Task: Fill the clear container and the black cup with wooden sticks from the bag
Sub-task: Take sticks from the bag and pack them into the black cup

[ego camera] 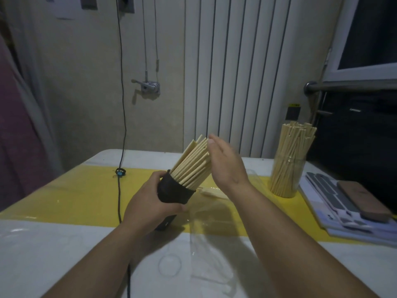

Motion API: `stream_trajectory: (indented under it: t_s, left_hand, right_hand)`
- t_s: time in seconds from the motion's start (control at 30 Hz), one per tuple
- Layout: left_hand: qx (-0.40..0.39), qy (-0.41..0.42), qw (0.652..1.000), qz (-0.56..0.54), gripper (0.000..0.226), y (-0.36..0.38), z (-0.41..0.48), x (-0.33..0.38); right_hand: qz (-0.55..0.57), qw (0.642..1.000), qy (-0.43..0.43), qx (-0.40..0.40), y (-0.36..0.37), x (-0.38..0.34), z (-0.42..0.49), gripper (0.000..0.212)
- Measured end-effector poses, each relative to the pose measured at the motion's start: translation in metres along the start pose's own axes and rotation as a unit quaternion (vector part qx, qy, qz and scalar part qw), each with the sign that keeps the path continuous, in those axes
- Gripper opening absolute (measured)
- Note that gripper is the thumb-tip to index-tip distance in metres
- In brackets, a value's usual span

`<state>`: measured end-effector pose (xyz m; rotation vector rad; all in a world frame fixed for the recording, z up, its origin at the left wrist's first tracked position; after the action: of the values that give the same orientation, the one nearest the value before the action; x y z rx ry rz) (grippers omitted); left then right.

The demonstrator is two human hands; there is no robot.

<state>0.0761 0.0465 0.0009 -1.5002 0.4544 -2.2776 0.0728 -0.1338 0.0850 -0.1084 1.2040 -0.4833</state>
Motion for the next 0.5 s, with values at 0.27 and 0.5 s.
stream_trajectory:
  t_s: [0.27,0.5]
  left_hand:
    - [0.007,-0.020,0.999,-0.023,0.082,-0.002,0.000,-0.001]
    - [0.014,-0.029,0.999,-0.032,0.083,-0.001,0.001,-0.004]
  right_hand:
    - [0.034,0.993,0.039,0.103,-0.033,0.037,-0.016,0.022]
    - [-0.022,0.997,0.062,0.043,-0.041,0.063,-0.029,0.023]
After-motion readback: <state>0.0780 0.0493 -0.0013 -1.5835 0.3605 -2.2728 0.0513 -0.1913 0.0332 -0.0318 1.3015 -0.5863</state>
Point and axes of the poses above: each hand's wrist, its own z-axis towards the middle knuckle, its own y-axis out of the palm, x = y × z, the point moved 3 cm from there along z, towards the middle knuckle, and after that the axes turned 5 degrees about y, right-handed, at the moved point
